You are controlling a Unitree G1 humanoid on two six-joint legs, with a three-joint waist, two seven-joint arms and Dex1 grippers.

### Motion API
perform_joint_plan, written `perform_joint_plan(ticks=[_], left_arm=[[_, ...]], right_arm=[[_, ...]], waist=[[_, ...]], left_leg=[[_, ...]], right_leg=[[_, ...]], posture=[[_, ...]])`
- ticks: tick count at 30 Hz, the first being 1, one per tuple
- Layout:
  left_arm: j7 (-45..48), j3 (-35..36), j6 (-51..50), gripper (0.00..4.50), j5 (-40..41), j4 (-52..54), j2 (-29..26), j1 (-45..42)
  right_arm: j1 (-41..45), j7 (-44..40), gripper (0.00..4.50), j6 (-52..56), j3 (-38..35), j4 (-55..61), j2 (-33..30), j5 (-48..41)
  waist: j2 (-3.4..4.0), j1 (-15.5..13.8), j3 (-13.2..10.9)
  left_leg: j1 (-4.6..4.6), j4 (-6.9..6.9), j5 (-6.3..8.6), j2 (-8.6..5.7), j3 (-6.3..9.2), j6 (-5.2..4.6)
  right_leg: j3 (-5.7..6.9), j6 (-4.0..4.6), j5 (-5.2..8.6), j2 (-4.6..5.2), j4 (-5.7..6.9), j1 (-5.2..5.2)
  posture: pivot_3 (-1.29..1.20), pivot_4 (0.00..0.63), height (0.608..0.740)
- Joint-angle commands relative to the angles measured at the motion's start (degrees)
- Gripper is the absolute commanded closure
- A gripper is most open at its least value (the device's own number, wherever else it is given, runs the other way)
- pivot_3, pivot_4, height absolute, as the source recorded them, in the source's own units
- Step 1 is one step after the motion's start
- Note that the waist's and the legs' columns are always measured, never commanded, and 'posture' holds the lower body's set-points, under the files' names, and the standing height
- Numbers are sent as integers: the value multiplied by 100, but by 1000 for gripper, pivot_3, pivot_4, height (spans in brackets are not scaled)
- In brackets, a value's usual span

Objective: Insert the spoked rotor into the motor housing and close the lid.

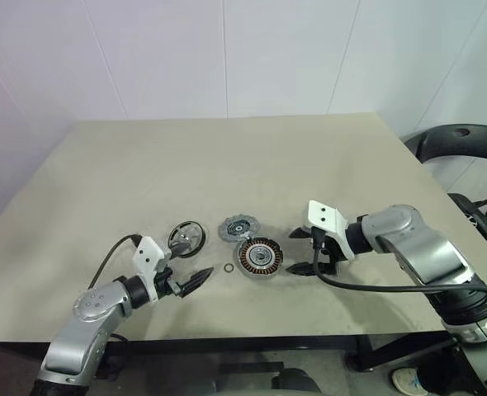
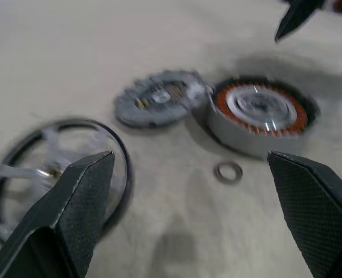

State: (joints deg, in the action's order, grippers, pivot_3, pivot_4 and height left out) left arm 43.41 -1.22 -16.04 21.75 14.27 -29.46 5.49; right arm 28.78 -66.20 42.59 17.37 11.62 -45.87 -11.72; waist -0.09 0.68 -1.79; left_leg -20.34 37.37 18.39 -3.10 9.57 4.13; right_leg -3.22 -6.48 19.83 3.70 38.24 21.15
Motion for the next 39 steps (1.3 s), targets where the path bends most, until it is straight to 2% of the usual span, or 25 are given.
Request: perform_joint_plan(ticks=[1, 9, 20, 25, 39], left_arm=[[381, -248, 206, 0, -129, -315, -48, -317], [717, -653, 550, 0, -405, -1253, 348, -1094], [938, -954, 780, 0, -765, -1917, 534, -1677], [945, -1008, 856, 0, -897, -2188, 668, -1890], [886, -1151, 839, 0, -1290, -2503, 622, -2007]], right_arm=[[-18, 37, 21, -321, -311, 62, 32, -161], [-473, 113, 21, -702, -529, 6, 44, -268], [-995, 151, 21, -496, -1179, -138, 100, -981], [-1055, 237, 21, -622, -1151, -236, 132, -962], [-987, 326, 21, -719, -1112, -260, 174, -962]], waist=[[0, -5, 0], [-1, -21, 0], [0, -21, 1], [1, -16, 1], [2, -18, 1]], left_leg=[[0, 2, 3, 0, 1, -5], [2, 9, -4, -5, 6, -4], [8, 15, -6, -5, 7, -9], [5, 42, 0, -6, 8, -20], [11, 65, -1, -7, 10, -45]], right_leg=[[0, 0, 0, -1, 2, -1], [3, -3, -2, 4, 5, -7], [3, -7, -4, 2, 9, -16], [4, -13, -8, 1, 16, -22], [4, -20, -30, -1, 19, -40]], posture=[[0, 0, 740], [0, 0, 740], [0, 0, 740], [0, 0, 740], [0, 0, 740]])
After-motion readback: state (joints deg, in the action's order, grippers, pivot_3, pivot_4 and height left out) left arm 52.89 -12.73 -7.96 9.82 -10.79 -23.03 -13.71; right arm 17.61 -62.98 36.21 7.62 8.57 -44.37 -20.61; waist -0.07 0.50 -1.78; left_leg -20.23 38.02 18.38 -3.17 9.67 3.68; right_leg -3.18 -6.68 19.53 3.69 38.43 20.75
